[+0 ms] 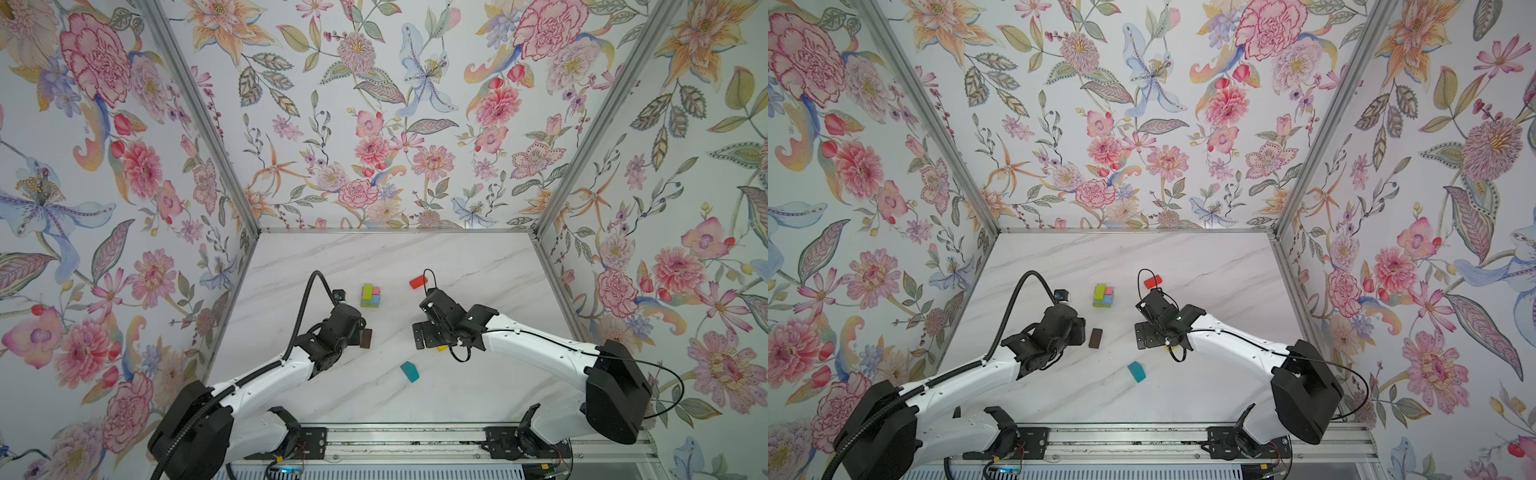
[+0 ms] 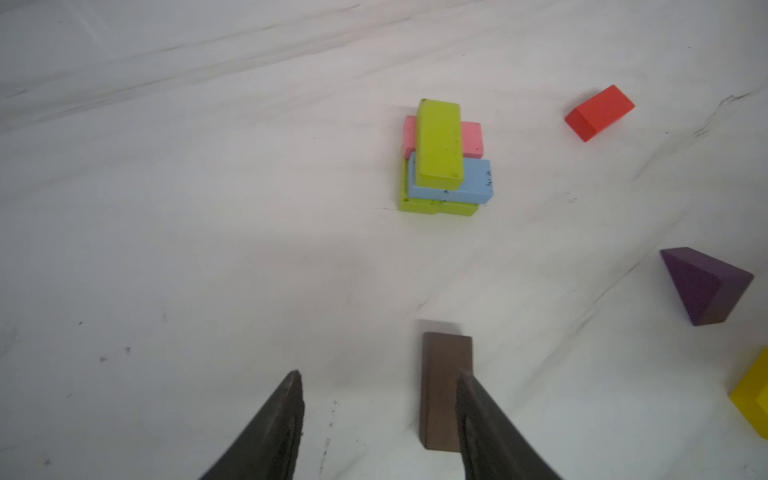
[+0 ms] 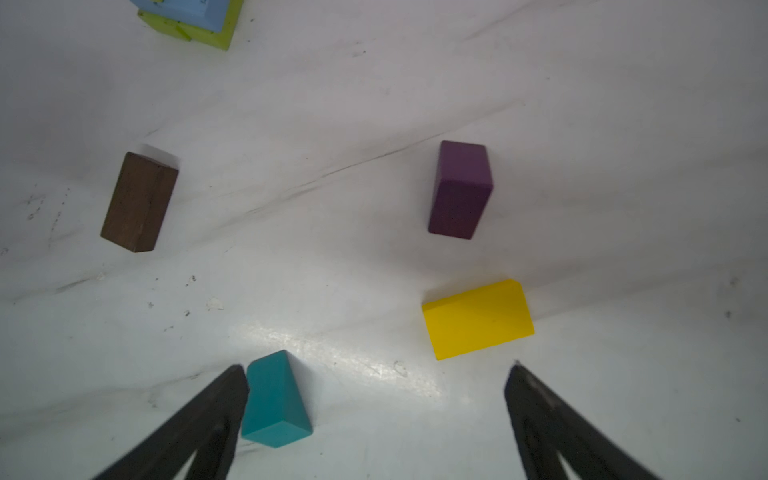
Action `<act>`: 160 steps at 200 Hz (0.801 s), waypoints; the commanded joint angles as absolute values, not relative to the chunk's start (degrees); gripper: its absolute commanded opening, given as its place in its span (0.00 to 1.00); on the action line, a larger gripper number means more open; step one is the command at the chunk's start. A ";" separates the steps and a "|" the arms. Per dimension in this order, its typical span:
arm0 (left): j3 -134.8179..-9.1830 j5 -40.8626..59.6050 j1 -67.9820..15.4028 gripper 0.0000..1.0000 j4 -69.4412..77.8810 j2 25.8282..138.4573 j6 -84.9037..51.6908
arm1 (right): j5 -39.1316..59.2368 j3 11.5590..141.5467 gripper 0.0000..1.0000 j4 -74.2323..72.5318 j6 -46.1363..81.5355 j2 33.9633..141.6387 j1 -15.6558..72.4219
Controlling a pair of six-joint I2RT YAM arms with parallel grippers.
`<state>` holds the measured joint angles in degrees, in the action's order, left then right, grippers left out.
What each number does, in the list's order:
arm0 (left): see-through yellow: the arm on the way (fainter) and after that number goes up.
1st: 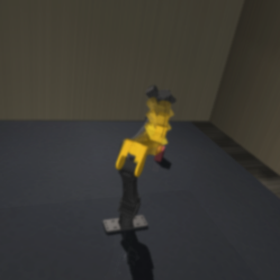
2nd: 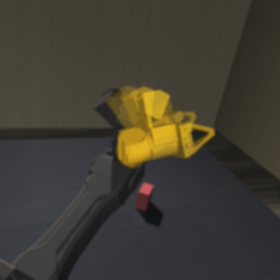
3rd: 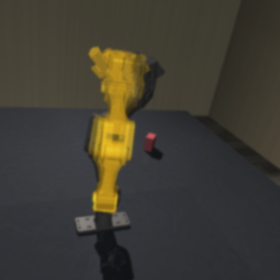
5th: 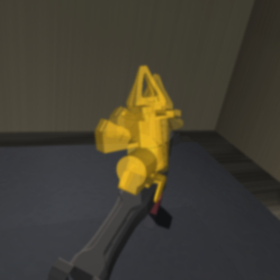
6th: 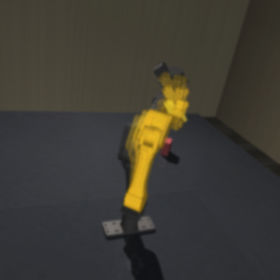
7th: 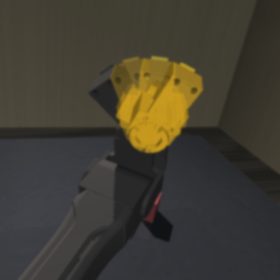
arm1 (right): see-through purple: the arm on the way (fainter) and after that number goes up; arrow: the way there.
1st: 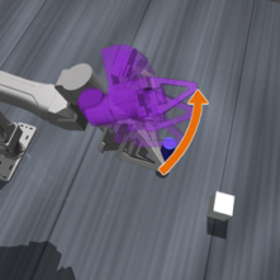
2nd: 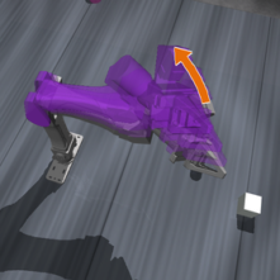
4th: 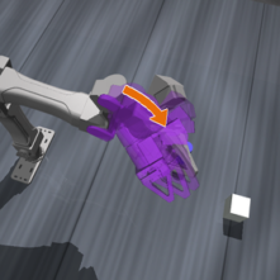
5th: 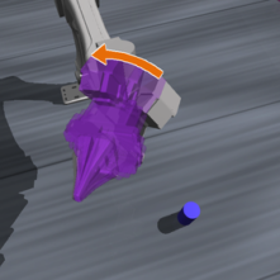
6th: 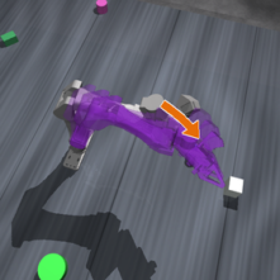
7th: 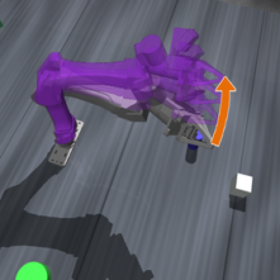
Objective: Build the wood block tower
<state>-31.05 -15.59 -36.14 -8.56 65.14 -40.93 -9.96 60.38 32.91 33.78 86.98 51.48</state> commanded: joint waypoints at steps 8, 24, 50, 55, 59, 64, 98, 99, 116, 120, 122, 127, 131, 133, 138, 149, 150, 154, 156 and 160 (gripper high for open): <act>-23.14 -14.30 -31.89 0.59 -11.34 58.00 -41.62 | -12.19 67.77 0.86 32.30 39.28 94.85 56.76; -19.48 -12.74 -30.41 0.59 -10.50 53.37 -43.43 | -12.06 72.12 0.77 32.33 40.25 99.20 58.73; -15.51 -11.69 -29.30 0.64 -10.11 47.47 -45.10 | -10.92 78.34 0.66 32.37 41.60 104.93 60.65; -15.24 -11.69 -29.19 0.67 -10.34 46.66 -45.02 | -10.75 79.09 0.65 32.36 41.78 105.87 60.89; -15.06 -11.76 -29.05 0.70 -10.73 46.11 -44.97 | -10.66 79.97 0.64 32.52 41.96 106.67 61.17; -14.98 -11.92 -28.93 0.73 -11.32 45.39 -44.83 | -10.48 81.13 0.64 32.73 42.18 107.69 61.47; -14.55 -12.06 -28.47 0.94 -12.75 41.48 -44.37 | -9.91 88.78 0.63 35.67 43.14 114.52 63.14; -14.53 -12.05 -28.48 0.95 -12.75 41.40 -44.47 | -9.92 88.99 0.63 35.72 43.19 114.70 63.21; -13.86 -11.78 -28.39 0.99 -12.33 40.77 -45.21 | -9.73 91.41 0.62 36.45 43.96 117.30 63.62; -13.66 -11.61 -28.39 0.99 -12.16 40.70 -45.38 | -9.72 91.74 0.62 36.66 44.14 117.67 63.63; -13.57 -11.56 -28.39 0.99 -12.07 40.70 -45.38 | -9.68 91.99 0.62 36.72 44.24 117.88 63.59; -13.33 -11.43 -28.36 0.99 -11.81 40.68 -45.55 | -9.67 92.42 0.62 36.90 44.43 118.52 63.57; -13.08 -11.23 -28.39 0.99 -11.59 40.77 -45.67 | -9.67 92.89 0.61 37.14 44.62 118.97 63.63; -12.98 -11.13 -28.43 0.99 -11.49 40.78 -45.65 | -9.71 93.03 0.61 37.17 44.75 119.13 63.61; -12.81 -10.93 -28.39 0.99 -11.29 40.80 -45.65 | -9.75 93.36 0.61 37.42 44.97 119.61 63.61; -12.34 -10.27 -28.37 0.99 -10.51 40.95 -45.72 | -9.76 94.05 0.61 37.66 45.33 120.56 63.62; -12.28 -10.19 -28.38 0.99 -10.44 40.91 -45.71 | -9.76 94.09 0.61 37.73 45.34 120.62 63.63; -12.14 -10.00 -28.33 0.99 -10.18 40.95 -45.75 | -9.76 94.35 0.60 37.79 45.44 120.99 63.61; -12.02 -9.91 -28.29 0.99 -10.06 40.96 -45.78 | -9.76 94.49 0.60 37.88 45.51 121.19 63.67; -11.83 -9.73 -28.27 0.99 -9.87 40.91 -45.87 | -9.82 94.75 0.60 38.05 45.59 121.45 63.64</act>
<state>-13.34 -11.57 -28.88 -11.31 41.01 -45.04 -9.45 92.60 34.96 43.70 119.66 63.59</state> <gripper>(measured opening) 0.994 0.605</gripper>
